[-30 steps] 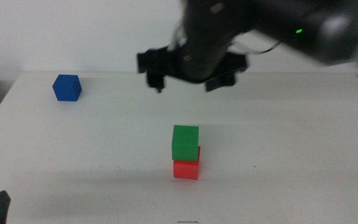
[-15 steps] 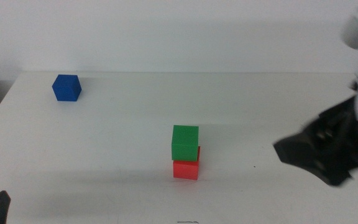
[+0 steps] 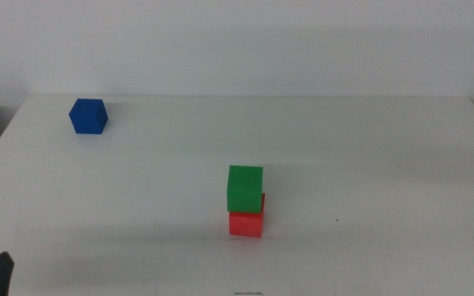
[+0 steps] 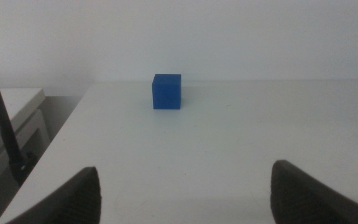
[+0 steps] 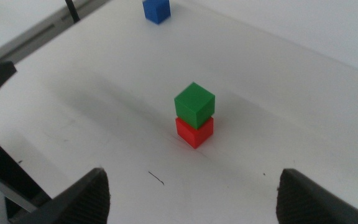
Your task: Stack red cubes first, then green, then blue cubes in a specific spot.
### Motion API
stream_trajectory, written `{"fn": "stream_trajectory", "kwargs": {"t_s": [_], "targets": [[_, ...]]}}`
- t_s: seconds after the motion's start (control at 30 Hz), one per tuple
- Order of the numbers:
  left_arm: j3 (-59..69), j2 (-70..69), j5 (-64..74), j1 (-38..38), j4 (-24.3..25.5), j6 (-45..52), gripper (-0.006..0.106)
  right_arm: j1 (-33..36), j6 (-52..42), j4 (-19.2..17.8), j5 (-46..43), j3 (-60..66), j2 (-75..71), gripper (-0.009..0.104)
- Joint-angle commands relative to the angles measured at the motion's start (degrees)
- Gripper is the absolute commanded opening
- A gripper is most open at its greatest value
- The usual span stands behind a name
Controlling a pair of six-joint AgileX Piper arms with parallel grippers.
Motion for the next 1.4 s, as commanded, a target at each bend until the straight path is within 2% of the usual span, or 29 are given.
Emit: {"fn": "stream_trajectory", "kwargs": {"t_s": [0.0,0.27,0.63,0.87,0.97,1.37], "targets": [[-0.2,-1.0,-4.4,-0.1,-0.2,-0.7,0.094,-0.5,-1.8,0.3,-3.2,-1.3,-1.1,0.074],[-0.2,-1.0,-4.4,-0.1,-0.2,-0.7,0.094,-0.3,-4.0,0.9,-3.5,-1.3,-1.9,0.074],[-0.2,-1.0,-4.4,-0.1,-0.2,-0.7,0.094,-0.3,-4.0,-2.6,-3.5,-1.3,-1.9,0.074],[-0.2,-0.9,-4.3,-0.1,-0.2,-0.7,0.094,-0.3,-4.0,-2.7,-3.5,-1.3,-1.9,0.074],[-7.2,10.3,-2.8,-0.1,-1.1,-1.1,0.094,-0.3,-4.0,-2.5,-3.5,-1.3,-1.9,0.074],[-48.0,52.8,21.1,-0.1,0.0,1.1,0.094,-0.3,-4.0,-2.8,-3.5,-1.3,-1.9,0.074]]}}
